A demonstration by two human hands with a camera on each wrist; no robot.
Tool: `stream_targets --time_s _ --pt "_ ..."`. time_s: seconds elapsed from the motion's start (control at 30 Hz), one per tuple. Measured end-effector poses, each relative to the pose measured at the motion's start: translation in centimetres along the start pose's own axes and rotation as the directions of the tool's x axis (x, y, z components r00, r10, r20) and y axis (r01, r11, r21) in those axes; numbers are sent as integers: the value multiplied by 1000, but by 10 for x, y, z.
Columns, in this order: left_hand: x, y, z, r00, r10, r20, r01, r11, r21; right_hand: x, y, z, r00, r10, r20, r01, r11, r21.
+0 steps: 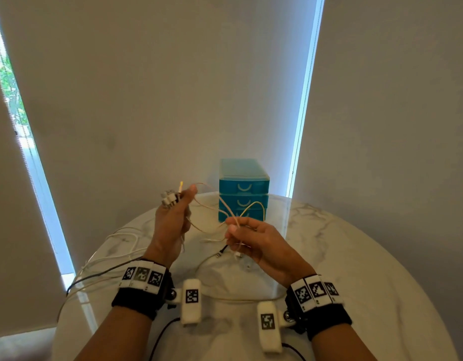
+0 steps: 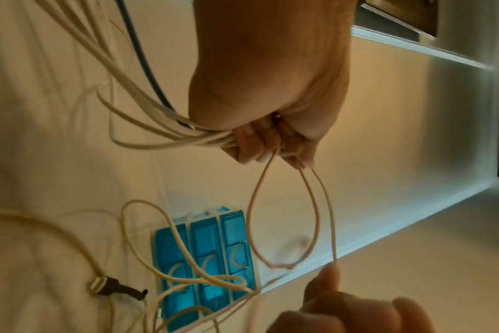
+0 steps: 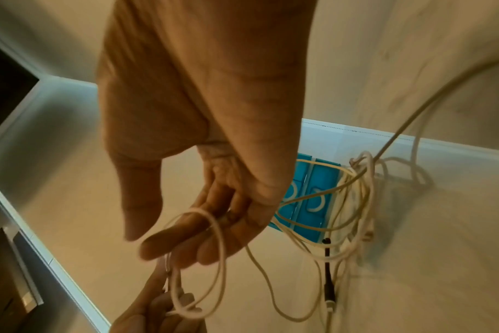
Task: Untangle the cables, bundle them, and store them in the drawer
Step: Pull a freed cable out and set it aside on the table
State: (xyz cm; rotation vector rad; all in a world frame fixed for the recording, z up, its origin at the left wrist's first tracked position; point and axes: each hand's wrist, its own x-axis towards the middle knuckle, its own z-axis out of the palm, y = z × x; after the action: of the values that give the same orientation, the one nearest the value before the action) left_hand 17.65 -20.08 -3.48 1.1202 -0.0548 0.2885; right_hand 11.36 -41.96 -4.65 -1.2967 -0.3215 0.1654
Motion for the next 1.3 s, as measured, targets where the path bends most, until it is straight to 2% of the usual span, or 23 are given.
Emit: stream_targets --time_s 0.07,0.13,0.17,0.23,0.27,0.3,0.37,0.43,0.5,0.53,0.6,0.7,0.8,0.97,1.0,1.07,1.1,1.17,1.23,1.3 --pt "5 0 -5 997 -12 -82 4 995 -104 -4 0 3 992 -12 124 14 1000 -21" --pt "10 -1 -11 986 -35 -161 5 983 -184 -7 -4 1 984 -71 164 51 991 125" --pt "12 -2 -15 979 -44 -200 0 976 -216 -8 -7 -1 984 -111 139 73 965 251" --pt "15 -3 -20 964 -59 -261 -7 969 -247 -9 -15 -7 981 -187 57 134 857 498" --pt "17 -4 -21 958 -63 -278 -6 971 -240 -10 -18 -10 976 -217 17 170 806 567" --pt "17 -5 -21 956 -64 -287 -1 975 -220 -10 -22 -12 972 -235 -19 200 778 595" --pt "16 -7 -18 955 -61 -292 14 987 -161 -10 -25 -12 971 -225 -75 226 780 583" --pt "13 -8 -13 958 -55 -282 32 996 -85 -6 -24 -11 975 -172 -144 221 844 489" --pt "9 -7 -8 972 -48 -231 51 999 5 -1 -20 -13 966 -121 -229 183 945 271" --pt "6 -6 -6 981 -47 -186 60 996 64 2 -15 -14 964 -97 -248 135 981 142" --pt "0 -3 -2 997 -62 -44 70 975 213 3 -8 -14 971 -41 -236 22 996 -84" --pt "-12 -2 7 974 -136 182 42 894 445 3 -2 -5 985 6 -173 -61 947 -316" --pt "-19 -3 12 937 -215 273 20 818 575 4 0 4 995 56 -85 -92 853 -513" --pt "-20 -3 10 895 -239 377 -53 782 621 0 0 9 994 104 13 -56 631 -773" --pt "-20 -2 9 883 -242 402 -64 786 615 0 0 9 994 103 20 -48 613 -789" --pt "-20 0 6 867 -240 437 -86 792 605 1 0 8 997 82 6 -48 638 -769" --pt "-19 -1 6 871 -221 439 -100 795 598 2 0 7 998 68 -7 -51 668 -742" --pt "-18 0 7 917 -114 383 -129 822 555 1 0 4 999 31 -16 -33 706 -707" --pt "-12 -1 6 978 14 210 -97 915 392 -1 -2 -2 1000 -23 -16 5 705 -709" --pt "-1 2 -2 998 62 -34 -56 987 153 -4 -7 -10 991 -119 -55 43 693 -719"
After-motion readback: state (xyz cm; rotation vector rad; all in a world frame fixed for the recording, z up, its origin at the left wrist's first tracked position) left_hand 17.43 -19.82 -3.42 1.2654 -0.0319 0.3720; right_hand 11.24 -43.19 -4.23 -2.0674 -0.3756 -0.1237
